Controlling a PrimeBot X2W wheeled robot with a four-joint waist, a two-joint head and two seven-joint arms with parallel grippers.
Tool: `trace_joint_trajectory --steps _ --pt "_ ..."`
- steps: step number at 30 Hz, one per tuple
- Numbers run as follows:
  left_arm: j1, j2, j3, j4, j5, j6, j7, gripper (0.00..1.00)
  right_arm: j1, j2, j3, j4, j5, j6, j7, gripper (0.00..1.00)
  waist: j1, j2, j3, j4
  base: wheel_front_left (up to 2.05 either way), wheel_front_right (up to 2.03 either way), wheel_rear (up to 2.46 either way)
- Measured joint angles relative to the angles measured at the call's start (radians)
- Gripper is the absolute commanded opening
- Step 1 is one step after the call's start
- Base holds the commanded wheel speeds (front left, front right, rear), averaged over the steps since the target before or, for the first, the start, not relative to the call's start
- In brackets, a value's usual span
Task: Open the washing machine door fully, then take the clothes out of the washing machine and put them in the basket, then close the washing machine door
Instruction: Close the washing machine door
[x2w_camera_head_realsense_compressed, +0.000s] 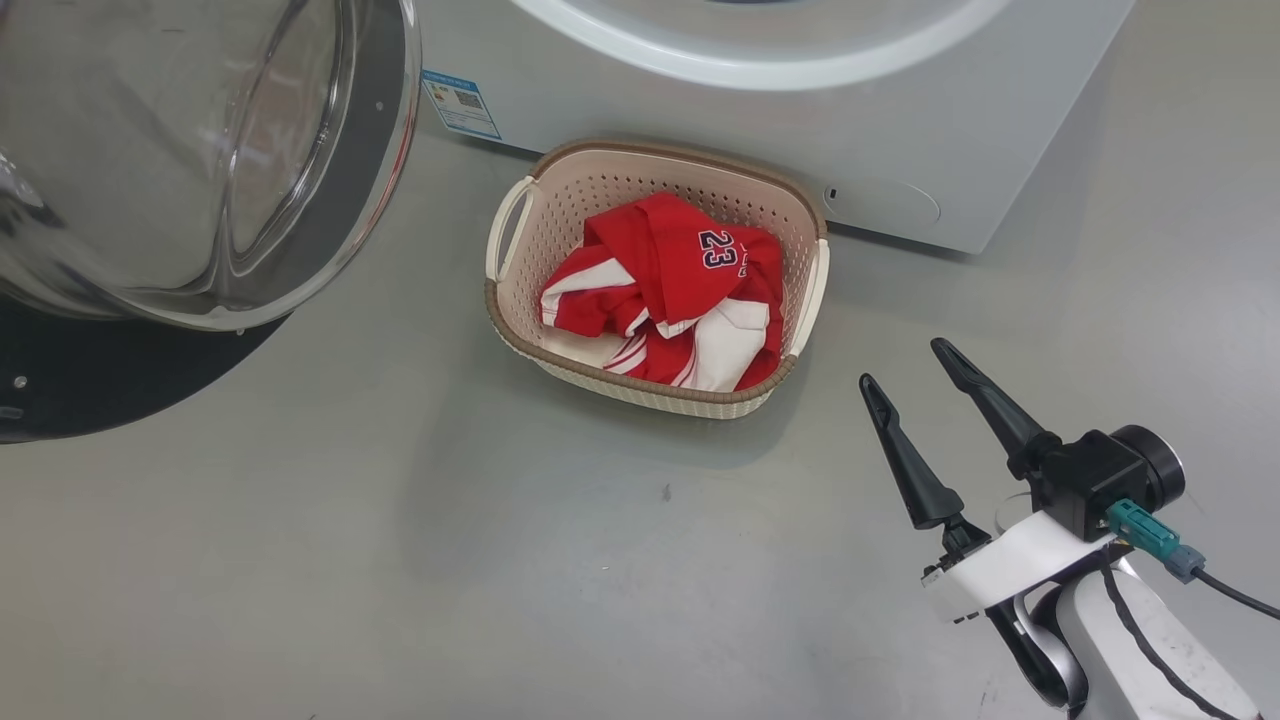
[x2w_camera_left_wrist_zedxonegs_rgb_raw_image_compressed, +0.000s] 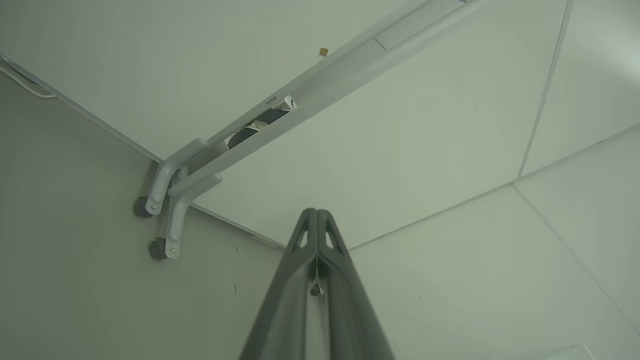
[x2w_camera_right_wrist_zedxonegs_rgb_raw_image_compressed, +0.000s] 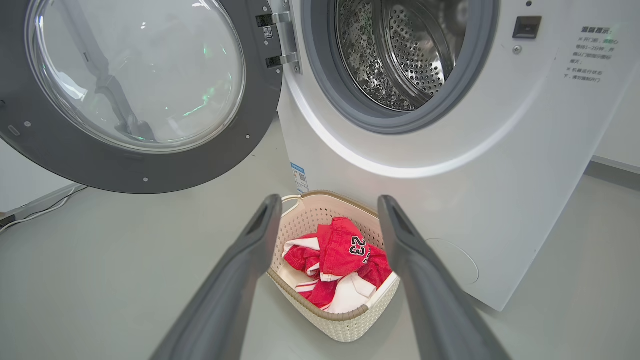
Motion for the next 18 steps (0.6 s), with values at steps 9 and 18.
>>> trace_joint_trajectory --steps 9,18 --pt "-0.057 -0.018 0.143 0.237 -0.012 0.0 0.061 0.0 -0.01 -0.005 0.003 -0.002 0.006 0.0 0.0 1.0 0.0 0.0001 0.002 -0.014 0.0 0.0 0.0" --pt "-0.12 -0.017 0.137 0.334 -0.003 0.0 0.135 0.0 -0.018 -0.007 0.006 -0.001 0.013 0.0 0.0 1.0 0.0 0.0 -0.004 -0.025 0.0 0.0 0.0"
